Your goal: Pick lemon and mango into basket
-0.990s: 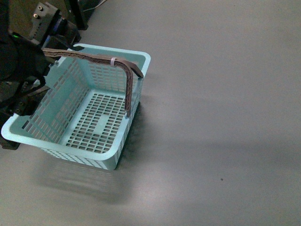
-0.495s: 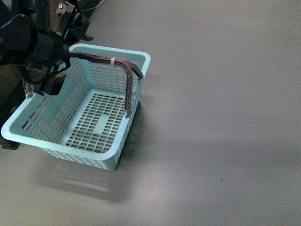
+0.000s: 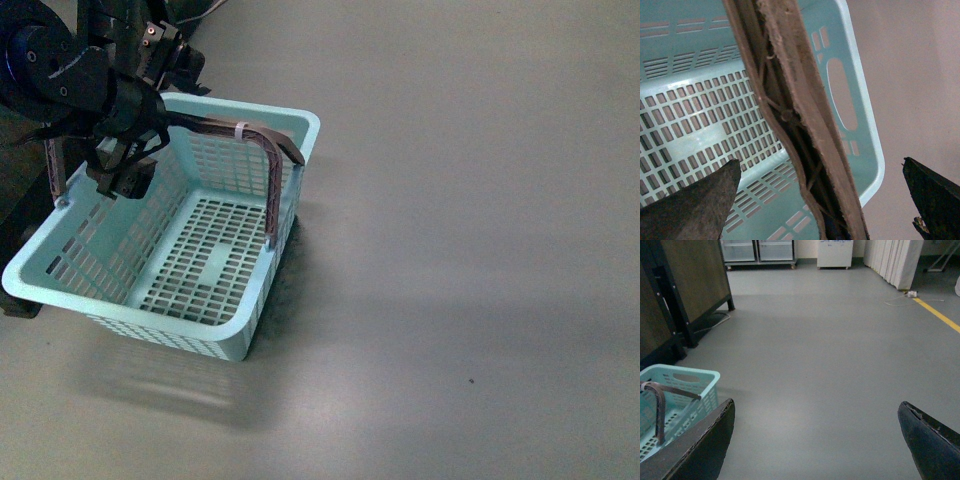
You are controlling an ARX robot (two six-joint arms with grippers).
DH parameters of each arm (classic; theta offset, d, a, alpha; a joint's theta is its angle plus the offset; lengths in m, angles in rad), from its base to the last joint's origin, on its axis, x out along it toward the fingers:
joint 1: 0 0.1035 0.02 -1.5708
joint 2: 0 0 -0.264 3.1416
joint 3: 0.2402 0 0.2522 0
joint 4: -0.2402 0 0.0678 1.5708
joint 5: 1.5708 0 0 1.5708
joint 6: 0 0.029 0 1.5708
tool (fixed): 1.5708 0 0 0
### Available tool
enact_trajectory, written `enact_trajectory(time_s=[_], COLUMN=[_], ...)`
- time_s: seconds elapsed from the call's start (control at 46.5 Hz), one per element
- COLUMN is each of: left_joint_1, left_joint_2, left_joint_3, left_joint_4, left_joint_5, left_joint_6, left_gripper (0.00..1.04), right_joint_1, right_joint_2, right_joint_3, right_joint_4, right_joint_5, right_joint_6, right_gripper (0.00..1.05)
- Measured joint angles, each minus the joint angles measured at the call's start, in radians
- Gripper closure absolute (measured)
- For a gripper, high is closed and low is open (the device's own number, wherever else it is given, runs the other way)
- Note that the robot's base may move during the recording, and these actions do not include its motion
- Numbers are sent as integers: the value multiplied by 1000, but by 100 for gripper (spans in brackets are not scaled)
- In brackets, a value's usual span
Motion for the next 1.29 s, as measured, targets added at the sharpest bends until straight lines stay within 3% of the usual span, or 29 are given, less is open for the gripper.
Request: enact_trajectory(time_s=[0.151,0.366,0.538,0.99,1.291], left_joint_1=[0,-2,-5,-8,-8], left_joint_2=[-3,-4,-4,-110,-477], left_joint_3=[-14,-2,19,-93,-332], left_joint_4=[5,-25,-45,-47,-75], left_joint_5=[2,1,3,46,93], left_joint_6=[0,-19,-59,-133,-196], left_gripper=[29,68,89,96,97], right_joint_1=[0,0,0,0,0], right_joint_2=[0,0,0,0,0], right_joint_3=[0,0,0,0,0], right_joint_4=[0,0,0,0,0], right_joint_5=[0,0,0,0,0], right_joint_6=[0,0,0,0,0], right_gripper=[9,9,9,9,9])
